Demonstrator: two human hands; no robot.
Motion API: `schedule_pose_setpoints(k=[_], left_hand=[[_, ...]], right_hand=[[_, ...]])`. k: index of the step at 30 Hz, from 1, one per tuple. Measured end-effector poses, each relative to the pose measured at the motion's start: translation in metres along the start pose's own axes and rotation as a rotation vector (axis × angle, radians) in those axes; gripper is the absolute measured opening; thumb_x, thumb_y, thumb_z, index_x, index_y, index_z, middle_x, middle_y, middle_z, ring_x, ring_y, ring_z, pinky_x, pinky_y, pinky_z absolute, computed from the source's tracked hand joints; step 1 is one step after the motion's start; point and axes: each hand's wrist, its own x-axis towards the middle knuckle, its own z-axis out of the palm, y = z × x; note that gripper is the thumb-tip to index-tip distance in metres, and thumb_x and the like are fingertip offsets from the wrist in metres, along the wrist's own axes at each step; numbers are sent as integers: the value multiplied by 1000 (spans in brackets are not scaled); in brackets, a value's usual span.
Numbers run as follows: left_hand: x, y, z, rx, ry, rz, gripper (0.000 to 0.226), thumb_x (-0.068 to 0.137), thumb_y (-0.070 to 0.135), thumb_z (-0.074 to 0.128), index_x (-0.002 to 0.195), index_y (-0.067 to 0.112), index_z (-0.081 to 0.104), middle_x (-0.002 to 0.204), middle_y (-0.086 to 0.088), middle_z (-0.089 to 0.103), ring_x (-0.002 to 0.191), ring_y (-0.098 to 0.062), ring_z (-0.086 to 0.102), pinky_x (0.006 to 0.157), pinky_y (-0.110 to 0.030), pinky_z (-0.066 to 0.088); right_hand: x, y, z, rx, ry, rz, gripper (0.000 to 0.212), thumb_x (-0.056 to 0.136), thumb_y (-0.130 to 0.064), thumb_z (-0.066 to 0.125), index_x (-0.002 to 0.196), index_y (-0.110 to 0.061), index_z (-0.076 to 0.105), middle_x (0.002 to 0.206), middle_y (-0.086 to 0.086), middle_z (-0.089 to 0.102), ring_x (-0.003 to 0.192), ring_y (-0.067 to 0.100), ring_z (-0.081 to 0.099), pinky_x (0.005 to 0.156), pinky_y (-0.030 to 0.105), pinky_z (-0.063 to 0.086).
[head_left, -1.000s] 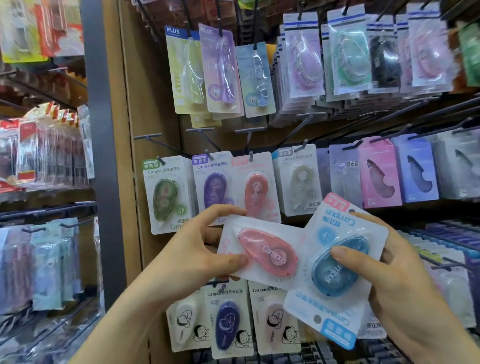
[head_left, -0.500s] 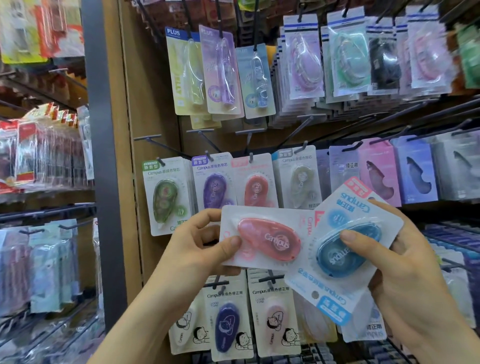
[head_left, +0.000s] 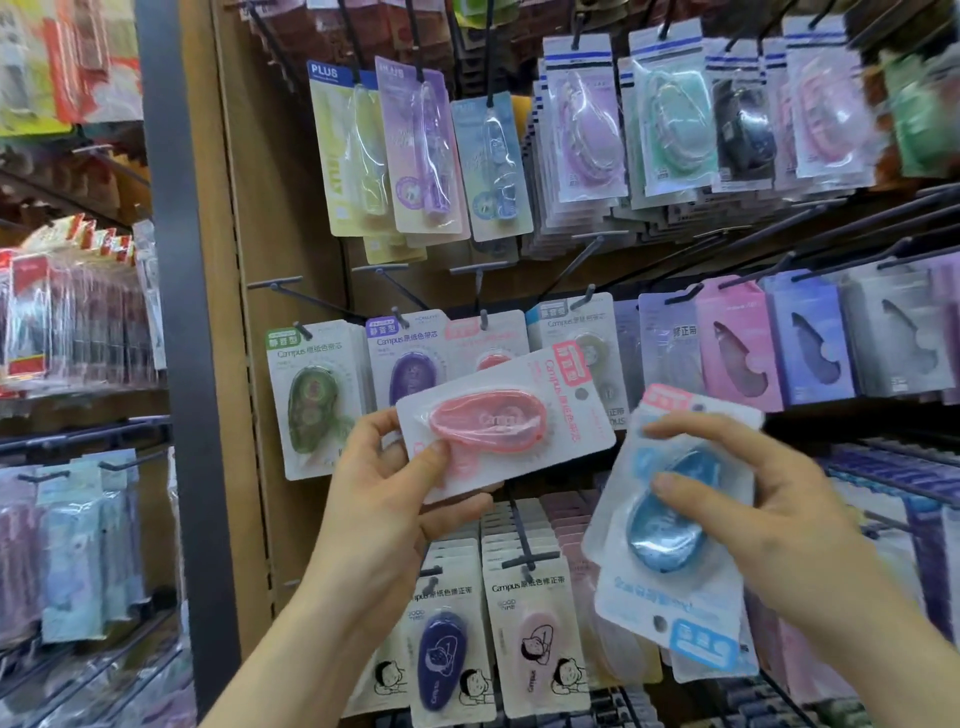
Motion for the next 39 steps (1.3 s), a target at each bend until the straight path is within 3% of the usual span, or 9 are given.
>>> schedule_pose_setpoints(k=[5,8,11,15,18,24,31,35,39], left_hand=[[-3,-13,15,-48,57,0,24,93,0,56,115,10,53,101,-11,71,83,-23,71,55,-31,59],[-7,-19,16,61,35,23,32,90,-3,60,112,17,50,89,-8,75,76,-21,70,62,-38,61],[-10,-22,16,185,-72,46,53,84,-10,64,112,34,57,86,-7,76,70,-21,68,63,-38,60],[-10,-20,16,260,-196,104,52,68,3,71,110,33,71,111,-9,73,96,-29,71,80,-41,60],[-9,-20,14,269,-246,96,51,65,3,74,106,33,70,104,-11,74,92,-30,72,77,-38,60],[-7,-27,17,447,-228,164,49,68,2,86,102,28,64,90,-2,72,86,-19,70,70,-29,59],[-12,-37,14,850,-166,320,41,71,45,82,103,54,57,93,21,66,86,-1,64,73,-22,53],[-11,-46,6,1171,-101,582,47,68,64,63,109,43,61,108,29,49,99,7,50,87,-6,38],[-8,-38,0,1133,47,674,44,68,55,69,107,35,63,93,25,53,84,8,53,70,-6,41]], right_hand=[[9,-2,20,115,2,47,13,72,-24,77,81,-29,69,87,7,72,74,17,67,65,29,53],[12,-5,23,191,63,51,24,63,-35,75,83,-25,65,81,9,70,69,17,67,60,30,54],[15,-6,23,203,113,39,16,72,-28,74,83,-21,64,79,0,71,69,13,68,56,27,54],[16,-5,19,179,129,44,13,82,-12,72,89,-19,64,90,3,73,75,19,70,61,34,56],[14,-5,15,179,81,25,19,81,-11,72,92,-24,64,99,6,73,86,26,72,71,40,59],[13,-8,11,134,3,-22,34,82,-1,73,95,-32,65,101,1,73,87,21,72,70,31,60],[5,-8,7,46,-75,-24,58,80,2,72,115,-39,51,96,-5,73,80,12,72,63,17,54],[2,-2,2,58,-49,56,78,78,0,75,121,-56,40,95,-6,75,80,13,73,64,19,56],[3,0,-8,65,-5,107,82,77,0,76,120,-59,40,87,-6,76,76,15,74,61,20,57]])
